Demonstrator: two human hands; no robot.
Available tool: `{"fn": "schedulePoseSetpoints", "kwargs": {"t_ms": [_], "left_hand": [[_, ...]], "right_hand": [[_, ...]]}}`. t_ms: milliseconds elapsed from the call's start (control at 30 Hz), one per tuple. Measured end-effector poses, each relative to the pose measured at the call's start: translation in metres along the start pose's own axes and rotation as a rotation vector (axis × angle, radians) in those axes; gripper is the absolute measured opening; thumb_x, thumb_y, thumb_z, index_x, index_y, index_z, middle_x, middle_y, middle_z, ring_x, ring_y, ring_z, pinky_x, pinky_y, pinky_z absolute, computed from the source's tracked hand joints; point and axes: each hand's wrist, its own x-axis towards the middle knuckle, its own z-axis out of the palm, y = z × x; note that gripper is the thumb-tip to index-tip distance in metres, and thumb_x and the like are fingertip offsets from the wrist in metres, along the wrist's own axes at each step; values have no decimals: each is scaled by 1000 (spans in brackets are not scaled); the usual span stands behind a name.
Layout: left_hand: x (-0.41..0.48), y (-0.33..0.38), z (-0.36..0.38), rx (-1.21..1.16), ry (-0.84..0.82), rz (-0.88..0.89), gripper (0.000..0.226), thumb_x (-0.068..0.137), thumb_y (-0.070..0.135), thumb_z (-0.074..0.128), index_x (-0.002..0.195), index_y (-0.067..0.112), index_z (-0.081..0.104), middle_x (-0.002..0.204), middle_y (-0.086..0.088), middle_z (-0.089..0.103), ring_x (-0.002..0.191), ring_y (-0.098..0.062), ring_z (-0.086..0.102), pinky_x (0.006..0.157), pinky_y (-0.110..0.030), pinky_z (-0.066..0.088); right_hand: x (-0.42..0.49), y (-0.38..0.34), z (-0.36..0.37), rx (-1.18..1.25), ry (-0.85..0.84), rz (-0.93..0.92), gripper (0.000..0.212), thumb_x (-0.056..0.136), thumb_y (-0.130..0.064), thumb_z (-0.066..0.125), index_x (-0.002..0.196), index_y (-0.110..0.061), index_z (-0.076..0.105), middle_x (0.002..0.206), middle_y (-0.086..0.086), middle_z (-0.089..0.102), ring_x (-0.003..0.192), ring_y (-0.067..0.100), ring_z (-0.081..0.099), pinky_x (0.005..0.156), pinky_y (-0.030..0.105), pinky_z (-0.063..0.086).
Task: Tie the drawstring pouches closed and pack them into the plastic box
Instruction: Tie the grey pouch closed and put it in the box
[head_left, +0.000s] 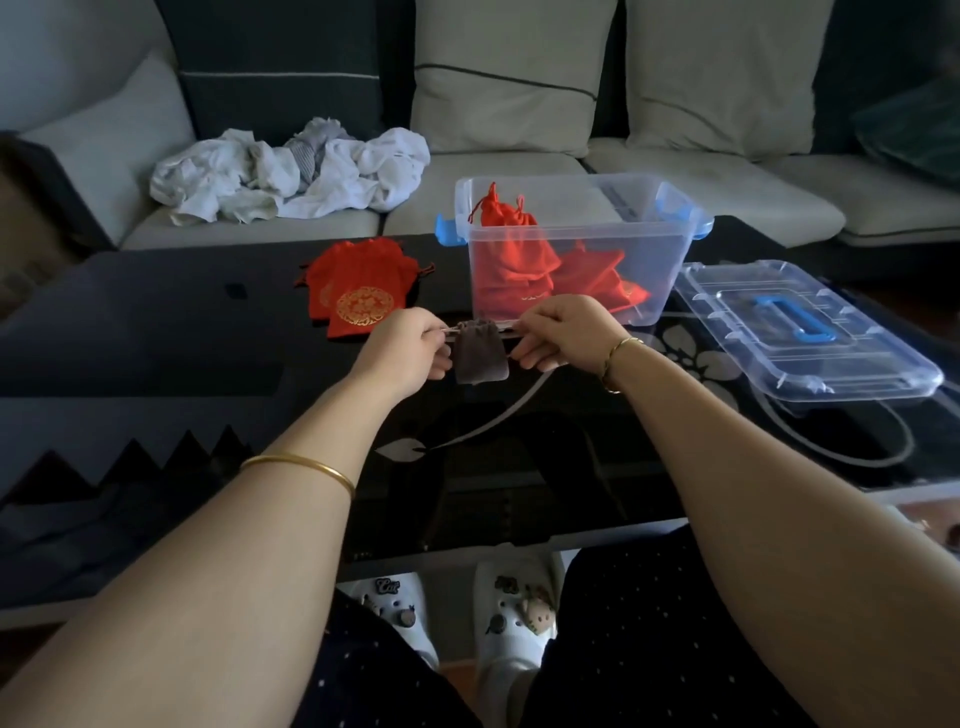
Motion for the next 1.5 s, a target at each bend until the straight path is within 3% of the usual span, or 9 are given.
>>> {"fn": "schedulePoseSetpoints", "kwargs": {"t_ms": [200, 333, 533, 667, 833, 1134, 1234, 1367, 1500], "left_hand": [[-6, 0, -11, 16, -5, -8, 17, 97, 16, 49, 86, 7, 58, 78, -12, 69, 66, -21, 66, 59, -29, 54], [-4, 2, -15, 20, 80, -85, 25, 98, 22, 46, 78, 12, 57, 74, -5, 62, 64, -14, 55, 57, -22, 44], [1, 34, -3, -866, 151, -256, 18, 94, 19, 52, 77, 16, 56, 105, -1, 68, 98, -10, 63, 72, -24, 47], [-2, 44, 0, -1144, 42, -210, 28, 98, 23, 45, 71, 16, 46, 84, 0, 72, 85, -12, 69, 63, -19, 43], [-1, 37, 1, -904, 47, -267, 24, 96, 23, 51, 75, 13, 57, 59, 4, 65, 52, -6, 62, 49, -17, 35], [-3, 27, 6, -304, -91, -138, 8, 84, 10, 68, 76, 10, 66, 69, -7, 62, 59, -13, 56, 57, -23, 45], [-2, 28, 6, -304, -71, -123, 13, 85, 12, 67, 73, 9, 65, 66, -7, 61, 57, -13, 54, 55, -23, 44], [-2, 28, 6, -411, -76, -172, 14, 88, 9, 63, 74, 8, 62, 66, -5, 59, 56, -11, 51, 53, -20, 43], [-2, 28, 5, -460, -99, -179, 13, 90, 9, 60, 77, 10, 58, 69, -4, 59, 57, -10, 51, 54, -19, 43]], "right_hand": [[1, 1, -3, 84, 82, 43, 16, 96, -12, 46, 80, -11, 50, 70, 7, 65, 51, 11, 62, 49, 19, 51], [-1, 3, -11, 235, 136, 186, 15, 95, -16, 50, 81, -12, 55, 53, -5, 65, 43, 2, 60, 50, 18, 49], [-1, 1, 1, 185, 128, 273, 20, 95, -13, 50, 75, -13, 51, 66, 6, 60, 42, 6, 56, 47, 20, 49], [1, -1, 8, 165, 108, 243, 21, 94, -13, 52, 73, -12, 51, 65, 7, 60, 41, 7, 55, 43, 18, 47], [0, -5, 6, 162, 117, 160, 20, 94, -13, 51, 74, -12, 53, 68, 6, 60, 51, 10, 55, 44, 16, 47], [3, -32, 14, -50, 87, -99, 24, 90, -12, 56, 67, -14, 59, 66, 3, 57, 57, 12, 52, 45, 15, 48], [3, -36, 18, 24, 64, -60, 24, 93, -20, 52, 73, -11, 61, 74, 8, 58, 55, 11, 51, 45, 17, 45], [2, -33, 20, 188, -38, 239, 32, 99, -31, 36, 97, -8, 58, 80, 6, 60, 57, 15, 50, 53, 25, 38], [2, -25, 20, 70, -108, 140, 19, 93, -15, 50, 77, -9, 58, 71, 4, 58, 54, 11, 47, 48, 20, 35]]}}
